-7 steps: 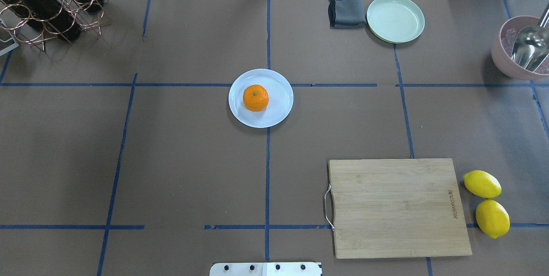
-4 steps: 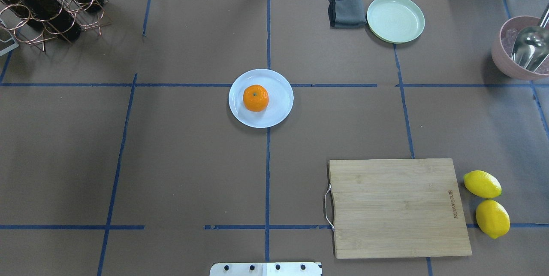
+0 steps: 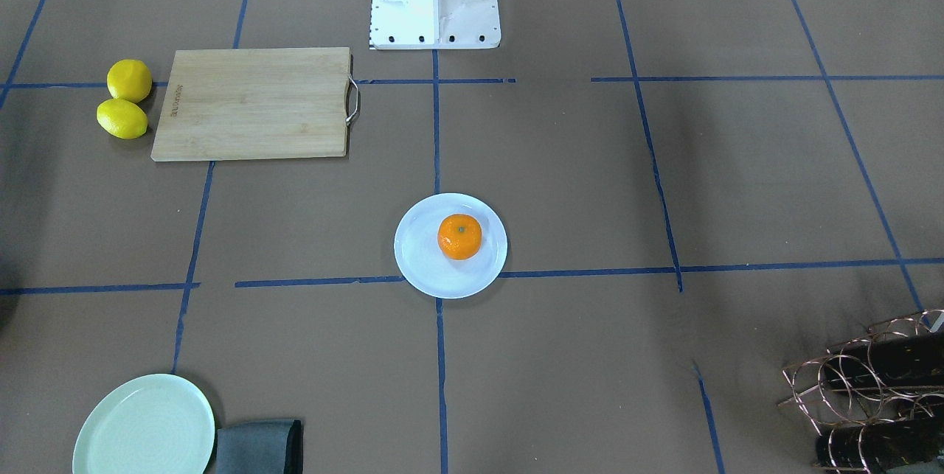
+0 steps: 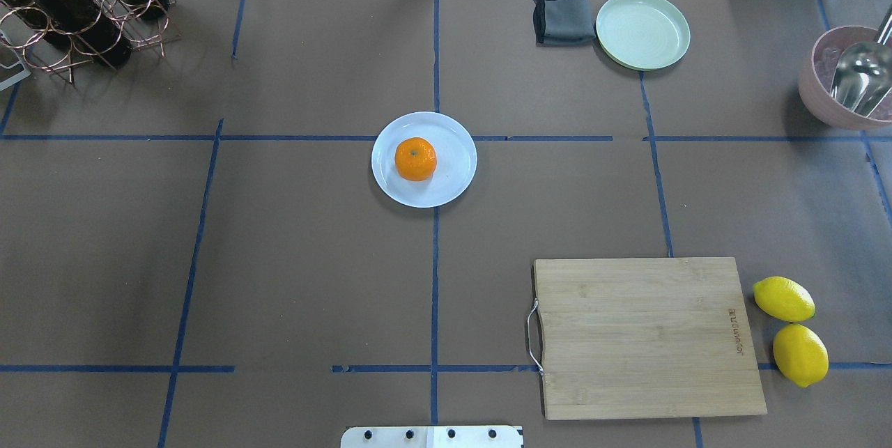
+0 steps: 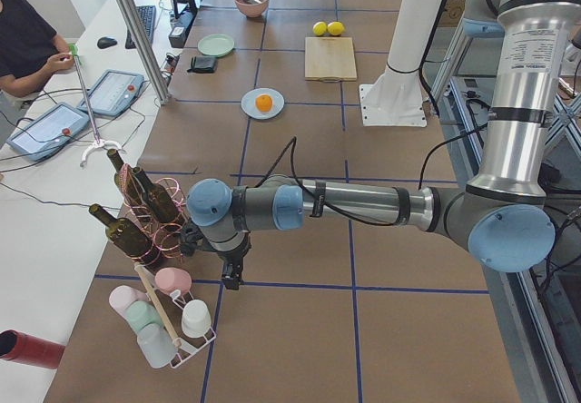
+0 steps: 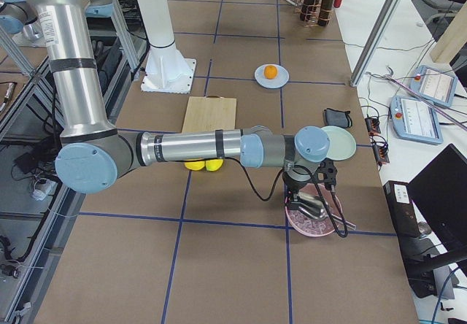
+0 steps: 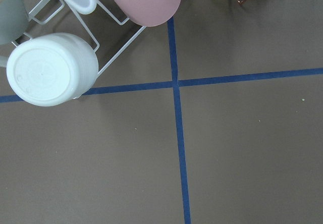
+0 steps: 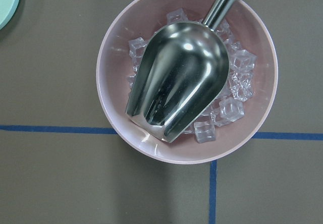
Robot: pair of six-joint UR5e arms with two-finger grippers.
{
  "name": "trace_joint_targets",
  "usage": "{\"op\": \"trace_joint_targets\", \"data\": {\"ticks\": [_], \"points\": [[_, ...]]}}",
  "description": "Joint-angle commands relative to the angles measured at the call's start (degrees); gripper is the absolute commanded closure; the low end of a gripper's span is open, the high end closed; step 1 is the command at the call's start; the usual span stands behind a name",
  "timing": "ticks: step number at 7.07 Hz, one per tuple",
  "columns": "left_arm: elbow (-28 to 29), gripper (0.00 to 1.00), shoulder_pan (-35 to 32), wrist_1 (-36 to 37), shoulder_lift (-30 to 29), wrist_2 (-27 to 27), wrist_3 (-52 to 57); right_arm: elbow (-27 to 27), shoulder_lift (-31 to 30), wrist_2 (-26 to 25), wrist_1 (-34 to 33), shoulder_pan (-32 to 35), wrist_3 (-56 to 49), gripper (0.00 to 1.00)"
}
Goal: Pick orange to plate
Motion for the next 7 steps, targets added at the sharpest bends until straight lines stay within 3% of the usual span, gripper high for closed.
{"op": "trace_joint_targets", "data": {"ticks": [1,3,7], "points": [[-0.02,0.0,-0.1,-0.07,0.35,0.0,-0.02,1.36,-2.94,0.05,0.03,2.28,-0.79,0.0],[-0.02,0.0,-0.1,-0.07,0.26,0.0,-0.02,6.1,-6.73,-0.04,0.03,2.47,-0.28,0.0],[0.16,0.0,-0.19,-0.07,0.09,0.09,0.07,6.46,-6.65,-0.04,0.03,2.47,-0.1,0.0]]}}
